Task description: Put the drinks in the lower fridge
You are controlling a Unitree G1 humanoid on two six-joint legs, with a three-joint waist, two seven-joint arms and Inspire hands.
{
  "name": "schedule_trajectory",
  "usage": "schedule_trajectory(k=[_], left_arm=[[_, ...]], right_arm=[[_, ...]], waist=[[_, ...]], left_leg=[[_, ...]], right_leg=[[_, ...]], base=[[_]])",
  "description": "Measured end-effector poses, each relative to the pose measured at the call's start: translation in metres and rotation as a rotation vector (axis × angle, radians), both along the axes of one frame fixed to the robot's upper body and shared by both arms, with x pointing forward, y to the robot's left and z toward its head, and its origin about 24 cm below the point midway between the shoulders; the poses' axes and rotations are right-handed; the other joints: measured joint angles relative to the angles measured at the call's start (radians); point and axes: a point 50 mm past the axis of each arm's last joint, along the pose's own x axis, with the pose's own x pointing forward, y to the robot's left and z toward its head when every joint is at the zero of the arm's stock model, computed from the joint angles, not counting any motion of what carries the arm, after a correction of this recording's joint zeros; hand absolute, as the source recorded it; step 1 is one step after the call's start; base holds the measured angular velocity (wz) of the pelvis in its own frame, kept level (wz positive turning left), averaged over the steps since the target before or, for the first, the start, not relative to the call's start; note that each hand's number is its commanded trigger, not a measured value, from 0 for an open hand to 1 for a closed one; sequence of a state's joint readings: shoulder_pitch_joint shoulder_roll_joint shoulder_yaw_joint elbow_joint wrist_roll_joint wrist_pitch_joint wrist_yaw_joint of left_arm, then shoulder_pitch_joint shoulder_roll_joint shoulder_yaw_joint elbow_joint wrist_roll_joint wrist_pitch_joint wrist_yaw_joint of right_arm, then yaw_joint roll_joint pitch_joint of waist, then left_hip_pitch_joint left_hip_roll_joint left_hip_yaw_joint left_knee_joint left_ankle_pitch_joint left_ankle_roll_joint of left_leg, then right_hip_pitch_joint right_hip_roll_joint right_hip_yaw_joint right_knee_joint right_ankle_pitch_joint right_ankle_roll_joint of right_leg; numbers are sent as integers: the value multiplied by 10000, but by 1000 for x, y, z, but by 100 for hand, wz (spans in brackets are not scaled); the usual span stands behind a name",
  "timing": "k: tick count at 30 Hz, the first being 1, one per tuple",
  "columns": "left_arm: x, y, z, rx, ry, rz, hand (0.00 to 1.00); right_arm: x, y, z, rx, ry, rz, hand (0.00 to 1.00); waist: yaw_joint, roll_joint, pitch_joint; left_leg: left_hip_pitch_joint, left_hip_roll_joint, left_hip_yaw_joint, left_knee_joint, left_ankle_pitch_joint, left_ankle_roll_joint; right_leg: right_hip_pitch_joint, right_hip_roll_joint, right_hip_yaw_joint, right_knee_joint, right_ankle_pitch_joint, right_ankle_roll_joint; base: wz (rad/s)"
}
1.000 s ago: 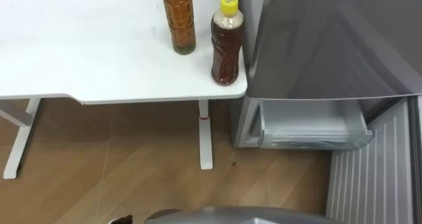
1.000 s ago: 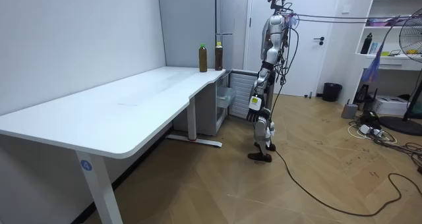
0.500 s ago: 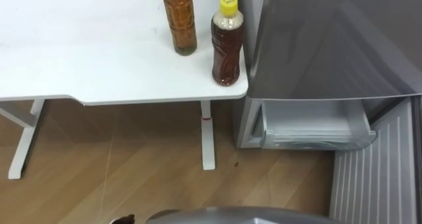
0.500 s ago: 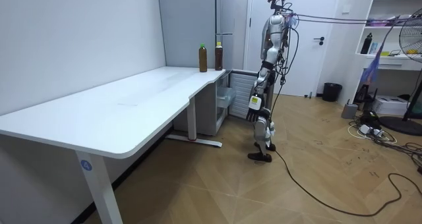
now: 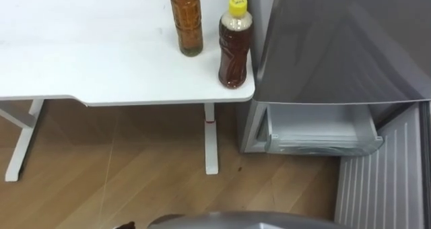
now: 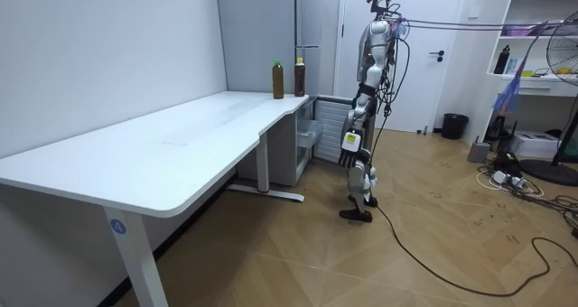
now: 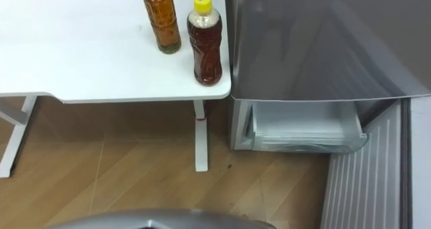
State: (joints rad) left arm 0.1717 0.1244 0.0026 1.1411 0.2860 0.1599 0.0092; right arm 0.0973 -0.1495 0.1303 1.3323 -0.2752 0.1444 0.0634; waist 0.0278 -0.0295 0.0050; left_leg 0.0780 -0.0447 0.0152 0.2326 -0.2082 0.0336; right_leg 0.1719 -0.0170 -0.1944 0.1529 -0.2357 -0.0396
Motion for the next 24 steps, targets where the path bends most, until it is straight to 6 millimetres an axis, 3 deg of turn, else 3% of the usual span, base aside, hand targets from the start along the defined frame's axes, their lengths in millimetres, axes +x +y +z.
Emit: schedule_trajectory(k=[1, 4, 8, 10, 18, 24], left_arm=[[0, 2, 1, 132, -183, 639, 0], [2, 10, 2, 510, -878, 2904, 0], [9, 17, 6, 691, -2364, 6969, 0], [11, 20, 8, 870, -2766, 8204, 0], [7, 30, 12, 2103, -3183, 10618, 0], [30, 49, 28, 3229, -4669, 12011, 0]], right_arm=[[0, 0, 0, -20, 2, -2, 0], [0, -1, 0, -110, -50, -5, 0], [0, -4, 1, -349, -203, -336, 0], [0, -4, 1, -410, -217, -337, 0], [-8, -5, 1, -424, -170, -726, 0], [-11, -5, 1, -462, -252, -735, 0]], waist=[[4, 62, -33], [-16, 68, -2], [74, 88, -7], [73, 100, -16], [118, 197, -63], [314, 189, -83]], left_leg=[[5, 1, -14, 0, 0, 0], [9, -25, -46, -6, 0, 0], [32, -15, -10, -25, 0, 1], [32, -13, -35, -23, 0, 1], [243, 2, 63, -313, 0, 1], [370, -18, 52, -415, 1, 4]], right_leg=[[5, -2, -11, 9, 0, 1], [21, -4, -67, 12, -3, 5], [20, -5, -95, 27, -8, 12], [21, -3, -94, 38, -8, 12], [22, 8, 44, 60, -8, 12], [33, 5, 169, 180, -9, 11]], base=[[0], [4], [1], [0], [-7], [-7]])
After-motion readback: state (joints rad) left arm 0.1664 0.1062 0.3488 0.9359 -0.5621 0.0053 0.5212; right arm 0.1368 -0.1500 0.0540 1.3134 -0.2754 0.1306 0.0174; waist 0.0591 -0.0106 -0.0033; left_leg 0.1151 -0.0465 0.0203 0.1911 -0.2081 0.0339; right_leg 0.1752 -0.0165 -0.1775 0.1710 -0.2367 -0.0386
